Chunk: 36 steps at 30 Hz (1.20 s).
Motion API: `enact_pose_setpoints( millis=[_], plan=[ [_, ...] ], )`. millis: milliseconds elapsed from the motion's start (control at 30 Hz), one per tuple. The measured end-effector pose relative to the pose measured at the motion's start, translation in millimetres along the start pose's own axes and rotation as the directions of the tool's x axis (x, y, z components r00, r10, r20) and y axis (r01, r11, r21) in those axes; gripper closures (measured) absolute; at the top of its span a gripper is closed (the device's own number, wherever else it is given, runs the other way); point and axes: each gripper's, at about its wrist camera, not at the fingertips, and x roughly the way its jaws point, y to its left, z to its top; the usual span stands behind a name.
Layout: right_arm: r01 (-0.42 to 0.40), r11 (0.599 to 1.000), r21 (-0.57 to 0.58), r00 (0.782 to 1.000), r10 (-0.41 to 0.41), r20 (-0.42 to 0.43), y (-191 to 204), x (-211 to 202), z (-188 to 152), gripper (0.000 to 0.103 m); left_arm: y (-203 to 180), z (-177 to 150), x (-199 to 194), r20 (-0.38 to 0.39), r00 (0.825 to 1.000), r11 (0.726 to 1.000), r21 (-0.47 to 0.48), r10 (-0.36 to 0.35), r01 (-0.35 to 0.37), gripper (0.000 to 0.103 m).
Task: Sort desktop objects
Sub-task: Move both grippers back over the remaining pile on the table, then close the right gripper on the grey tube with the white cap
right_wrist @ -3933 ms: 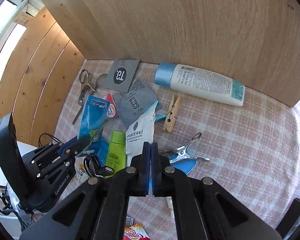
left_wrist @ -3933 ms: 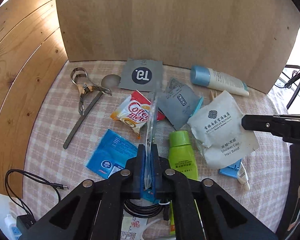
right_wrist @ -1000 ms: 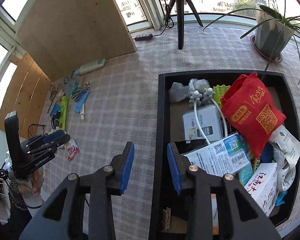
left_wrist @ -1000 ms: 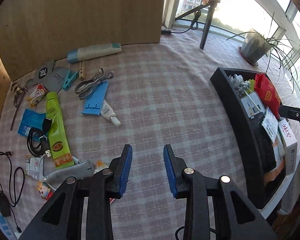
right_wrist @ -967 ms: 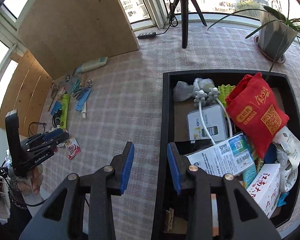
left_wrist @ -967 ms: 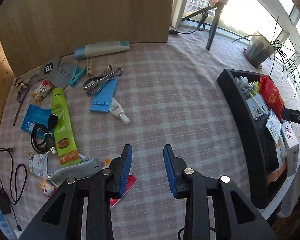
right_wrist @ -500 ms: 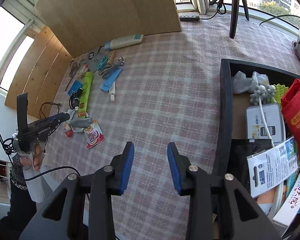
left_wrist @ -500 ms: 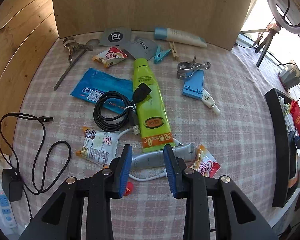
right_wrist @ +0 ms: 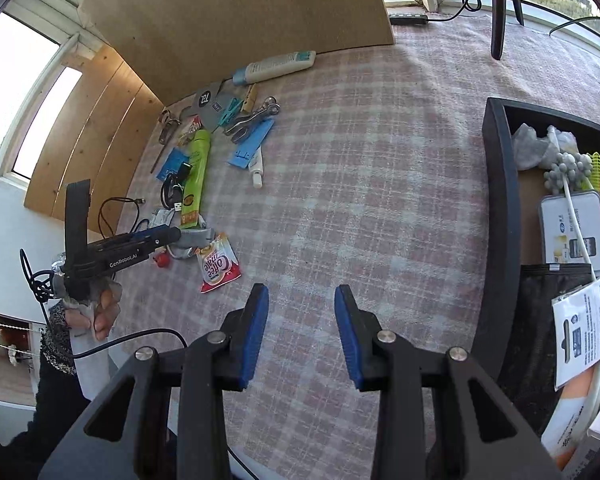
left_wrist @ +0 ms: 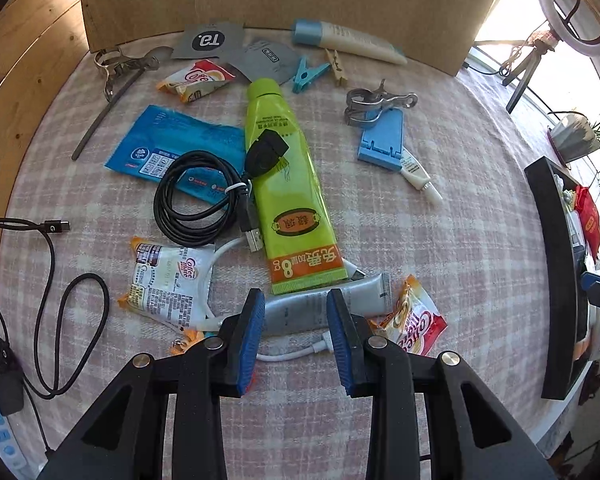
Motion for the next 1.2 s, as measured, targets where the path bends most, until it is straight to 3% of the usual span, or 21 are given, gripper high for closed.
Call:
enact_pose_setpoints(
  millis=[167,300,467,733,900,1033,1200],
  plan=[
    [-0.026,1.000,0.006,1.000,0.026,-0.015,7,7,0,0.069,-9,-16,4,-0.030,0.999,0.999,0.004,-0.045,0.045,0.073],
    [-0.033,0.999,-0.023,0.999,0.033,-0.023,20,12,0,0.069,-12,-23,4,-0.023,1.000,1.000,0.008,-0.009,0.009,0.075],
    [-0.055,0.994,-0.096,0.998,0.052,-0.029,46,21,10,0.069,1,-29,-7,-0.001,0.999,0.999,-0.040,-0.035,0.035,0.075],
    [-0.170,0.956,-0.240,0.974,0.126,-0.187,122,75,44,0.069,19,-39,-9,0.033,0.996,0.991,-0.108,-0.081,0.084,0.075],
    [-0.185,0.945,-0.268,0.958,0.113,-0.264,163,116,55,0.069,31,-40,-10,0.057,0.993,0.983,-0.146,-0.104,0.112,0.075],
    [-0.204,0.946,-0.251,0.934,0.112,-0.339,176,148,57,0.069,35,-42,-11,0.069,0.991,0.979,-0.157,-0.118,0.128,0.075],
    [-0.183,0.946,-0.267,0.931,0.079,-0.357,181,170,63,0.069,33,-41,-9,0.073,0.989,0.978,-0.156,-0.127,0.137,0.075]
  ],
)
